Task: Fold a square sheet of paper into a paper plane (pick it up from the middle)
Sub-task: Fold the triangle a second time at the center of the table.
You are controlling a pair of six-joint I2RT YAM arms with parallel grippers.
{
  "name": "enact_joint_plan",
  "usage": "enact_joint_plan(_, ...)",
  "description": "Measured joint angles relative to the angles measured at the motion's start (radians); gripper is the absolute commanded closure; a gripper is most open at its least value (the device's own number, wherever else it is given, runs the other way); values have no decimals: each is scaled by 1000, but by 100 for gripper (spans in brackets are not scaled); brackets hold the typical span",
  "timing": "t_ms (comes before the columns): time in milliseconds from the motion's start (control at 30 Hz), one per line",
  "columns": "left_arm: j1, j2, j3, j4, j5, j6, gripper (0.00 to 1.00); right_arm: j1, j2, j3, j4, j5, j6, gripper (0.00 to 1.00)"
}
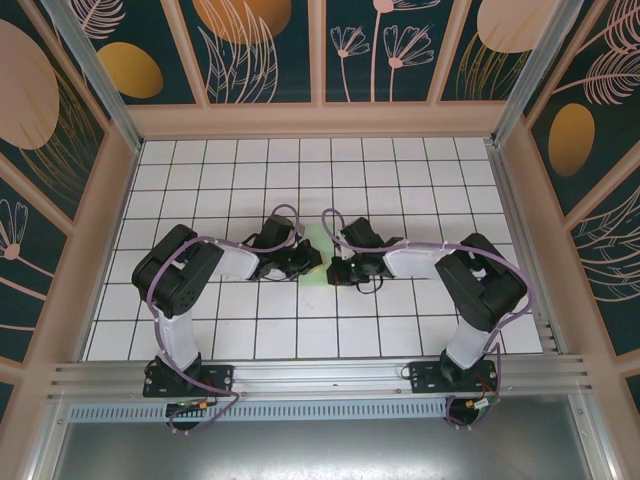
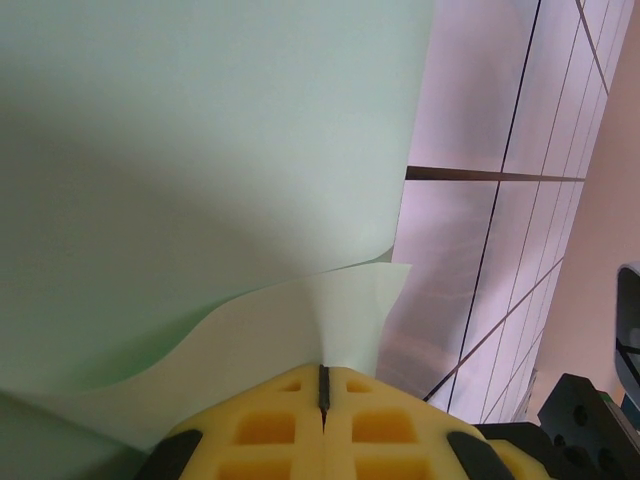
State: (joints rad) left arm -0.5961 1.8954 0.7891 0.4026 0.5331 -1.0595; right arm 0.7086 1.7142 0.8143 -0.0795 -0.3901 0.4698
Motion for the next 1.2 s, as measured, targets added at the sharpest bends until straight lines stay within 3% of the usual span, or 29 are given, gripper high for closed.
enact_joint_plan(233, 0, 0, -2, 3, 0, 0, 100, -12, -108, -120, 15, -7, 3, 100)
enact_joint_plan(433, 0, 0, -3, 7, 0, 0, 100, -23, -150, -116, 8, -29, 36, 100)
enact_joint_plan(733, 0, 0, -4, 9, 0, 0, 100, -23, -36, 6, 71, -37, 64, 100)
enact_joint_plan(1200, 0, 0, -4, 10, 0, -8, 100, -33, 4, -33, 85, -26, 63, 100)
